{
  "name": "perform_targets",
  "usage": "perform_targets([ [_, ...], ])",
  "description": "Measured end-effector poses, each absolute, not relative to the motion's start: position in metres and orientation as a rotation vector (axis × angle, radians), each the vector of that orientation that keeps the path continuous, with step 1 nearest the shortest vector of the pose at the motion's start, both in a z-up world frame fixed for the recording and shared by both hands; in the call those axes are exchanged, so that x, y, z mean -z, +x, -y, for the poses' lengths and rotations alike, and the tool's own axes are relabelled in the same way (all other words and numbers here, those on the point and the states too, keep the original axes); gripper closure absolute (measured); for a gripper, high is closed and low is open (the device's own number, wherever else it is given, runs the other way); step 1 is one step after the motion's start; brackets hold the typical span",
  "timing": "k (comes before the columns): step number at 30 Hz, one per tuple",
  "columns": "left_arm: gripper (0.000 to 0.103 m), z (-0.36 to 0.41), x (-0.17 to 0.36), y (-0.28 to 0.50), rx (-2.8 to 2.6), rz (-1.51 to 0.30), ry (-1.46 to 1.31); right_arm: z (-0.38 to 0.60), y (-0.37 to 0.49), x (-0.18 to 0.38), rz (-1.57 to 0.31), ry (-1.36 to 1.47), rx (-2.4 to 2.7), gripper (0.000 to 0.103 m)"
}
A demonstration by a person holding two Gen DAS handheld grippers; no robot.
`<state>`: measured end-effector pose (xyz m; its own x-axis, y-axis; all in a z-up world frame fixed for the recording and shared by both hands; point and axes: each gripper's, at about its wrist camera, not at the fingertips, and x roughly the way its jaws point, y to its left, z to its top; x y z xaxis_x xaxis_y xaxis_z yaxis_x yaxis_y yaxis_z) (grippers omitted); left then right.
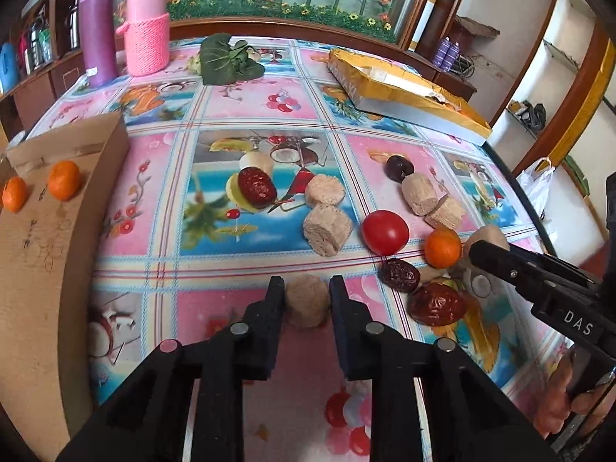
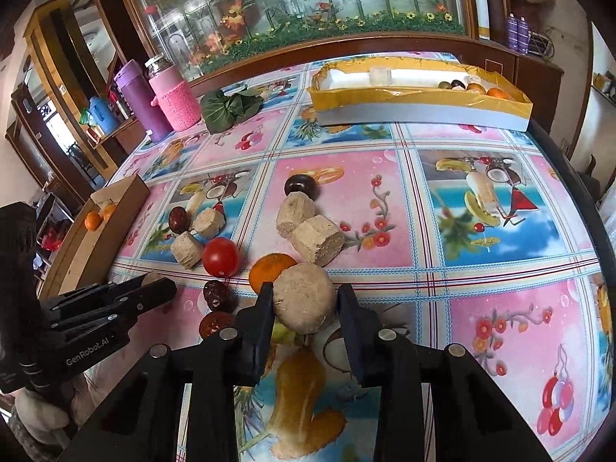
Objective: Organize fruits
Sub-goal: 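Grasp a beige cylindrical cake with the left gripper while the right grasps a round beige cake, then place both beige cakes in the cardboard tray beside the oranges and release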
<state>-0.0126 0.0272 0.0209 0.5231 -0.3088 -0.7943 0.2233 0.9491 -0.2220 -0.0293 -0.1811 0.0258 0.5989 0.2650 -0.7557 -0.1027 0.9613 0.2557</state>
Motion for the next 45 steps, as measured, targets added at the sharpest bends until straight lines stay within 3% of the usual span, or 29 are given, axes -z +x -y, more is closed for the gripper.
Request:
perform_targets([
  [6,0.08,-0.076,-0.056,-0.039,0.343,-0.912,-0.204,0.159,-0.043,-0.054,-0.853,0.135,-0.238,0.068],
  [15,0.08,-0.21,-0.091,-0.03,0.1,-0.873,-0.22,0.06,-0.036,-0.09,-0.833,0.066,-0.434,0.067],
  [23,0.08,-0.288,-0.055,0.023,-0.052,-0.99,-0.313,-0.068,0.004,-0.077,-0.905,-0.026,-0.609,0.067],
  [33,0.08,-0.305,-0.027,0.043,-0.07,-1.045,-0.382,-0.151,0.054,-0.025,-1.008,-0.126,-0.598,0.067],
  [38,0.073,-0.308,-0.031,0.039,-0.061,-1.03,-0.398,-0.158,0.058,-0.019,-0.991,-0.152,-0.586,0.065],
  [45,0.056,-0.3,-0.07,0.01,-0.099,-0.919,-0.36,-0.145,0.045,-0.039,-0.935,-0.124,-0.584,0.056],
])
